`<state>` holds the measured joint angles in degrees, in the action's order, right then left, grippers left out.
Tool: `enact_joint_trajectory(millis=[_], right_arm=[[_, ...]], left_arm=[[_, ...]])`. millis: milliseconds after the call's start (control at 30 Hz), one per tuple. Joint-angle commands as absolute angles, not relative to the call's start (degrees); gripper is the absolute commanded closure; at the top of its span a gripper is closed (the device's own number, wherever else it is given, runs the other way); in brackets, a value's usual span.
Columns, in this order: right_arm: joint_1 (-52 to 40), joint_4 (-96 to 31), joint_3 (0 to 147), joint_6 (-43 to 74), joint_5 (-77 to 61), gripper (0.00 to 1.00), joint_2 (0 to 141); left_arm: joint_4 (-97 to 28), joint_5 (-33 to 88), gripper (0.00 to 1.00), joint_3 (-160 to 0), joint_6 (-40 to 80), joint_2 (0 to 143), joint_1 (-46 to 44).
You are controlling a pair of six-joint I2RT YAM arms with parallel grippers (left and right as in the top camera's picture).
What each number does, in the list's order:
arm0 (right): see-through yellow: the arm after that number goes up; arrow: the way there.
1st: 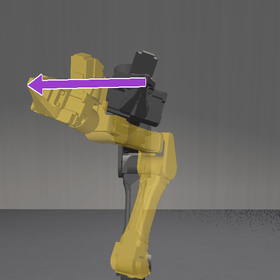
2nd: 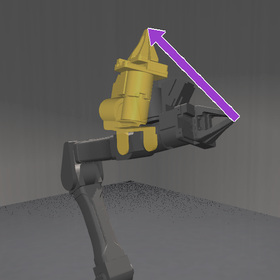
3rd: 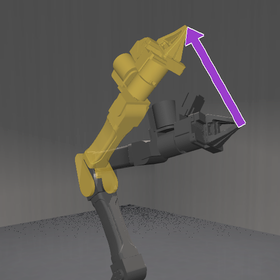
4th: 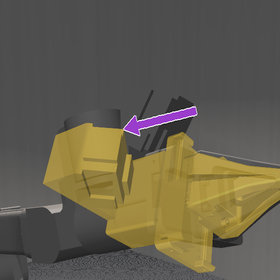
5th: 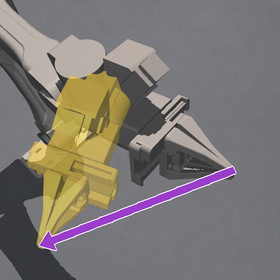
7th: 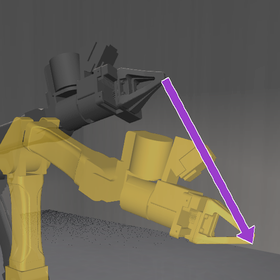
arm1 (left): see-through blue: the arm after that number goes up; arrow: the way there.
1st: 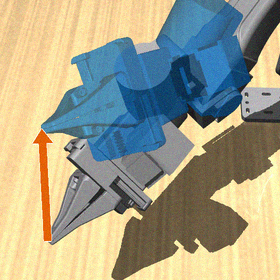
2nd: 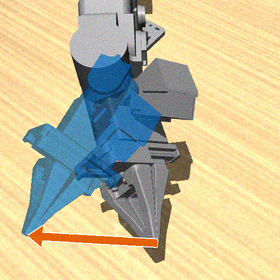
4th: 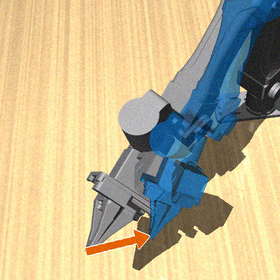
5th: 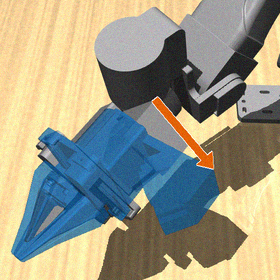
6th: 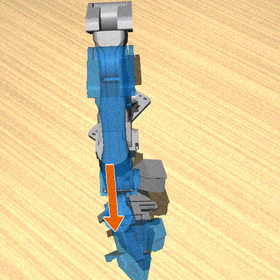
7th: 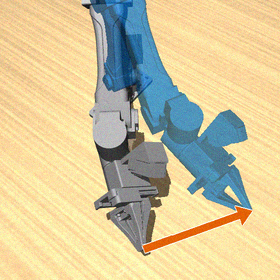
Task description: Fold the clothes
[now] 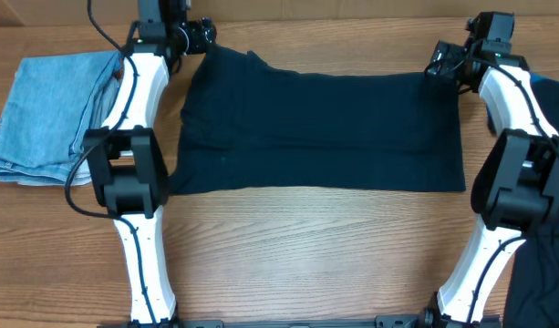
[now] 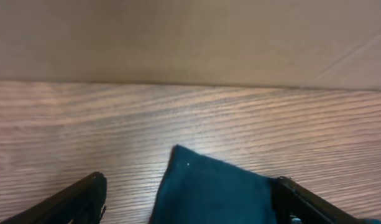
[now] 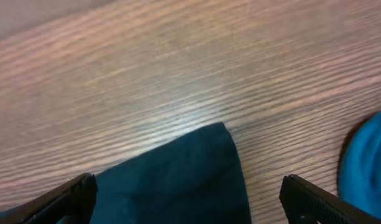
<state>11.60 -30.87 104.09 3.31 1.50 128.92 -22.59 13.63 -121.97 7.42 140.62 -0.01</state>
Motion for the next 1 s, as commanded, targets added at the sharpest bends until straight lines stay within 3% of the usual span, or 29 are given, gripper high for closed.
enact_joint_trajectory(millis=[0,533,600,767,967], right_arm=[[11.6,-29.9,105.1,2.9,1.8,0.02,130.9],[11.6,-24.2,104.9,2.7,-0.6,0.00,138.0],[11.6,-24.2,104.9,2.7,-0.6,0.05,138.4],[11.6,-23.7,104.9,2.7,-0.6,0.28,139.8],[11.6,-22.2,104.9,2.7,-0.5,0.38,140.3]], left_arm=[[-22.4,14.7,0.14,-122.7,7.7,144.2,-0.6],[-22.7,14.5,0.15,-122.7,5.8,147.9,-0.8],[-22.6,14.5,0.15,-122.7,5.8,147.9,-0.8],[-22.5,14.4,0.14,-122.7,5.8,147.9,-0.8],[-22.5,14.5,0.18,-122.7,5.8,147.9,-0.8]])
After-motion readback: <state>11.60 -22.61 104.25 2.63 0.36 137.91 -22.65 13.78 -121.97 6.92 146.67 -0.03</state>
